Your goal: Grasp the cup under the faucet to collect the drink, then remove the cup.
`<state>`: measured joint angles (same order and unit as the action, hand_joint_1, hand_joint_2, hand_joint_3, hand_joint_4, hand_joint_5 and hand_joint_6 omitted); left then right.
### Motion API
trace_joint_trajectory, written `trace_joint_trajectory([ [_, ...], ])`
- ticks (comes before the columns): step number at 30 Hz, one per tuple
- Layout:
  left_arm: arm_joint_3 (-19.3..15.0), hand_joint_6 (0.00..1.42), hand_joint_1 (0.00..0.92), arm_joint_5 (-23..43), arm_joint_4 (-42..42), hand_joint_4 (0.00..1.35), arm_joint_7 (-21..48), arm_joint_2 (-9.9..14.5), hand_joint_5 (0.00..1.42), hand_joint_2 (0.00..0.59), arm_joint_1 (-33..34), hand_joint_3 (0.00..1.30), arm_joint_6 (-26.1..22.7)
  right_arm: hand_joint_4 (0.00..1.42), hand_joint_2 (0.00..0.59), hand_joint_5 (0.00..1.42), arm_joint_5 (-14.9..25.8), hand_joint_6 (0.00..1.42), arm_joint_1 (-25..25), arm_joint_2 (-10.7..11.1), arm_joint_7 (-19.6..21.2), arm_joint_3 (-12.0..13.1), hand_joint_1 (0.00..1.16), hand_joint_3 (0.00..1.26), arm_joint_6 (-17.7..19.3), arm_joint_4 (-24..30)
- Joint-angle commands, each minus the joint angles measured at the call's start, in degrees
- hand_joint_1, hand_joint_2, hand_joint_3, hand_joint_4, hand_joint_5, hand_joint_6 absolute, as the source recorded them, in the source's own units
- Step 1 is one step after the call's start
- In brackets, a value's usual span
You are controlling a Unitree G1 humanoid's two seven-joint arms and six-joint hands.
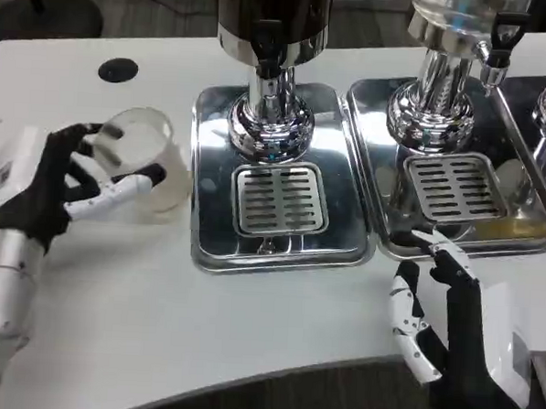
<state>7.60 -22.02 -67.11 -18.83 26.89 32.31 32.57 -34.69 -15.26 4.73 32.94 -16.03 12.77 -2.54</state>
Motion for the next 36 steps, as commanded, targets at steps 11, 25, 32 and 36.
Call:
trace_joint_trajectory([
  [11, 2.29, 1.19, 0.463, -1.37, 0.81, 0.57, 4.17, -2.97, 0.85, 0.14, 5.42, 0.5, -0.22, 0.25, 0.535, 0.26, -0.35, 0.34, -1.55, -1.54, 1.32, 0.14, 0.37, 0.41, 1.35, 0.2],
  [25, 5.21, 1.18, 0.463, -1.96, -0.1, 0.58, 6.67, -6.1, 0.85, 0.136, 10.12, 0.51, -2.73, 0.25, 0.535, 0.26, -1.09, 0.34, -2.76, -2.91, 2.67, -0.2, 0.37, 0.41, 1.36, 0.67],
  [32, 6.37, 1.18, 0.463, -2.56, -1.14, 0.58, 7.81, -8.0, 0.84, 0.136, 11.76, 0.51, -4.75, 0.26, 0.535, 0.26, -1.58, 0.34, -3.63, -3.34, 3.25, -0.23, 0.37, 0.41, 1.23, 1.2],
  [36, 7.05, 1.18, 0.463, -3.18, -1.65, 0.58, 8.3, -9.04, 0.83, 0.136, 12.54, 0.51, -5.79, 0.26, 0.535, 0.26, -1.83, 0.34, -3.99, -3.49, 3.48, -0.35, 0.37, 0.41, 1.23, 1.51],
])
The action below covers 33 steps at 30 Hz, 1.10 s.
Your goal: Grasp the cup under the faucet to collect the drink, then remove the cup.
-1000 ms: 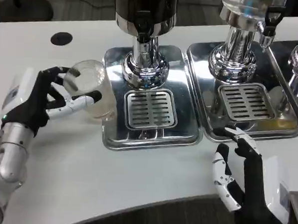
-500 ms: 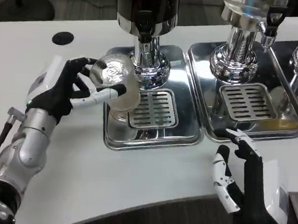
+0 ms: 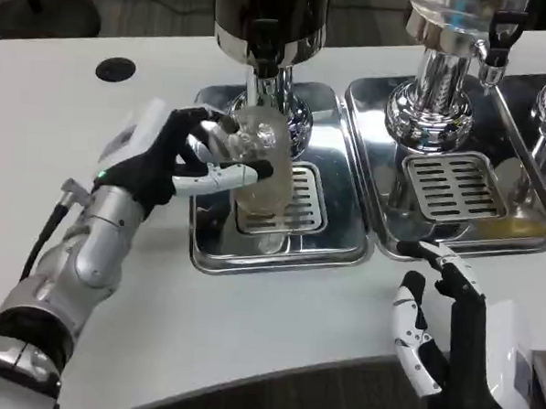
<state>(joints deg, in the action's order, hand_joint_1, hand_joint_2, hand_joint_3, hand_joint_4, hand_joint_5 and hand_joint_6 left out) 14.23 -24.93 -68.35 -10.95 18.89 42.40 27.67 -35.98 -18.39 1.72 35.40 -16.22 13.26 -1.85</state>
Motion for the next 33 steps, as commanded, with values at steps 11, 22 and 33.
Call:
trace_joint_trajectory([
  [11, 1.22, 0.81, 0.292, -0.44, -0.75, 0.46, 3.01, -1.71, 0.64, 0.088, 2.47, 0.38, -0.92, 0.26, 0.535, 0.26, -0.78, 0.34, -0.79, -0.93, 0.6, -0.06, 0.37, 0.41, 0.76, 1.05],
  [22, -0.09, 0.58, 0.155, 0.38, 0.17, 0.28, 5.02, 1.62, 0.42, 0.062, 0.84, 0.25, 0.48, 0.26, 0.535, 0.26, -0.45, 0.34, 0.02, -0.44, -0.21, 0.17, 0.37, 0.41, 1.16, 0.88],
  [33, -3.88, 0.48, 0.083, 4.14, 6.69, 0.12, 7.12, 7.1, 0.25, 0.052, -2.42, 0.17, 6.98, 0.26, 0.535, 0.26, -0.2, 0.36, 0.16, -0.37, -0.54, 0.4, 0.36, 0.41, 1.28, 0.76],
])
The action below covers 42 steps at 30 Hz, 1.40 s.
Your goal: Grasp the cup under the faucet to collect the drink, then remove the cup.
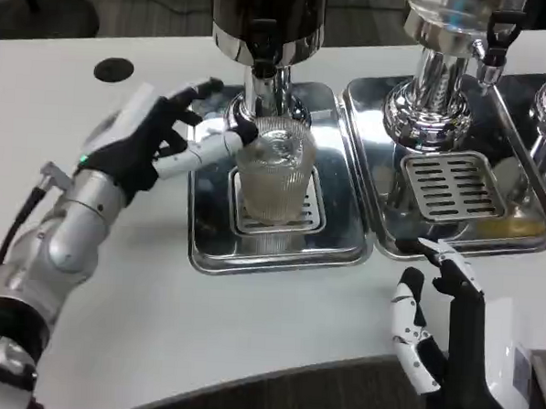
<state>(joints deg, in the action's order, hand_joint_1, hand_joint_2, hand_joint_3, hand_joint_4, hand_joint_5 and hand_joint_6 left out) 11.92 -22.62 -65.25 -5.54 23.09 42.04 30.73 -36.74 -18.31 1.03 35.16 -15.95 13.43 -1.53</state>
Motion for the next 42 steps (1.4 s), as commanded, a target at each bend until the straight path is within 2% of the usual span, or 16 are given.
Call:
trace_joint_trajectory([
  [1, -2.09, 0.48, 0.078, 2.64, 4.58, 0.12, 2.97, 3.63, 0.24, 0.057, -2.34, 0.17, 5.19, 0.26, 0.535, 0.26, 0.62, 0.36, 0.16, 0.29, -0.4, 0.06, 0.36, 0.41, 1.16, 0.27],
  [3, -3.48, 0.47, 0.073, 5.25, 6.08, 0.11, 6.55, 4.57, 0.22, 0.07, -2.56, 0.17, 7.46, 0.26, 0.535, 0.26, 0.74, 0.36, 0.4, 0.3, -0.56, 0.04, 0.36, 0.41, 1.27, 0.0],
  [4, -5.04, 0.46, 0.057, 8.88, 6.8, 0.12, 11.38, 4.97, 0.19, 0.084, -1.99, 0.17, 8.97, 0.26, 0.535, 0.26, 0.77, 0.36, 0.72, 0.28, -0.64, 0.06, 0.36, 0.41, 1.37, -0.21],
  [7, -7.74, 0.46, 0.014, 15.29, 8.29, 0.13, 20.4, 5.51, 0.16, 0.078, -0.49, 0.19, 11.1, 0.26, 0.535, 0.27, 0.86, 0.36, 1.36, 0.21, -0.79, 0.09, 0.36, 0.41, 1.57, -0.63],
  [14, -9.73, 0.46, 0.0, 20.35, 9.28, 0.15, 30.71, 4.79, 0.16, 0.068, 2.27, 0.21, 10.99, 0.26, 0.535, 0.27, 1.09, 0.36, 1.9, 0.41, -0.64, 0.27, 0.36, 0.41, 1.85, -1.23],
  [20, -9.04, 0.48, 0.0, 20.23, 8.35, 0.16, 35.03, 3.61, 0.18, 0.061, 4.69, 0.2, 8.95, 0.26, 0.535, 0.28, 1.35, 0.36, 2.08, 0.4, -0.4, 0.62, 0.36, 0.41, 2.14, -1.51],
  [27, -8.79, 0.47, 0.0, 19.78, 8.26, 0.19, 38.4, 3.38, 0.23, 0.047, 5.45, 0.2, 7.85, 0.26, 0.535, 0.28, 1.71, 0.36, 2.24, 0.14, -0.31, 0.94, 0.36, 0.41, 2.36, -2.03],
  [33, -9.71, 0.53, 0.0, 21.83, 12.14, 0.26, 43.03, 5.33, 0.29, 0.047, 2.5, 0.25, 8.71, 0.26, 0.535, 0.28, 2.0, 0.36, 2.9, -0.54, -0.4, 0.86, 0.36, 0.41, 2.66, -3.06],
  [42, -10.68, 0.55, 0.0, 23.91, 18.76, 0.27, 45.39, 7.33, 0.31, 0.046, -1.84, 0.27, 7.18, 0.26, 0.535, 0.28, 2.9, 0.36, 4.29, -0.43, -1.36, 0.97, 0.36, 0.41, 2.6, -3.43],
])
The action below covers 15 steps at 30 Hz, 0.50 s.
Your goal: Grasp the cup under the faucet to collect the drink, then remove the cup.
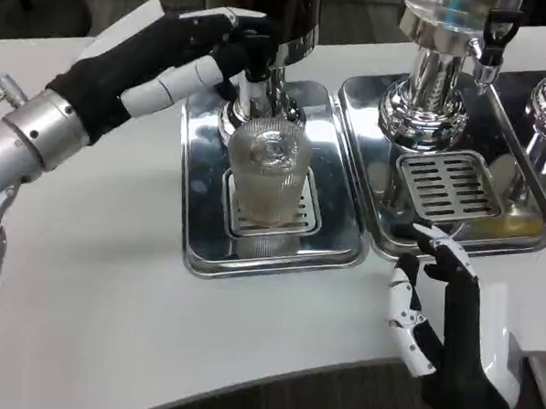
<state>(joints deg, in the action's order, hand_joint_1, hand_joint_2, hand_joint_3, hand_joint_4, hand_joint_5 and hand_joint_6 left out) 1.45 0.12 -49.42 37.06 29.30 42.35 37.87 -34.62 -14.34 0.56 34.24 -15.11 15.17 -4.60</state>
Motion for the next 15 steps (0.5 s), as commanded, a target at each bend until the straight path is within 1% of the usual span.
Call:
trace_joint_trajectory([
  [1, -0.24, 0.55, 0.0, 1.21, 3.47, 0.27, 2.89, 1.16, 0.31, 0.045, -2.4, 0.27, -0.2, 0.26, 0.535, 0.28, 1.07, 0.36, 0.35, 0.03, -0.65, 0.24, 0.36, 0.41, 0.87, -0.33],
  [6, -0.21, 0.56, 0.0, 1.55, 5.18, 0.29, 3.49, 1.27, 0.32, 0.045, -3.27, 0.27, -0.54, 0.26, 0.535, 0.28, 1.83, 0.36, 0.33, 0.08, -1.35, 0.7, 0.36, 0.41, 0.78, 0.1],
  [11, 0.05, 0.56, 0.0, 0.43, 5.13, 0.29, 2.21, 1.49, 0.32, 0.045, -3.29, 0.27, -0.37, 0.26, 0.535, 0.28, 2.13, 0.36, 0.54, 0.24, -1.82, 0.99, 0.36, 0.41, 0.92, 0.24],
  [15, 0.51, 0.55, 0.0, -2.16, 5.27, 0.29, -0.14, 2.28, 0.33, 0.045, -3.43, 0.27, 1.63, 0.26, 0.535, 0.28, 2.35, 0.36, 0.54, 0.23, -1.89, 1.12, 0.36, 0.41, 1.01, 0.06],
])
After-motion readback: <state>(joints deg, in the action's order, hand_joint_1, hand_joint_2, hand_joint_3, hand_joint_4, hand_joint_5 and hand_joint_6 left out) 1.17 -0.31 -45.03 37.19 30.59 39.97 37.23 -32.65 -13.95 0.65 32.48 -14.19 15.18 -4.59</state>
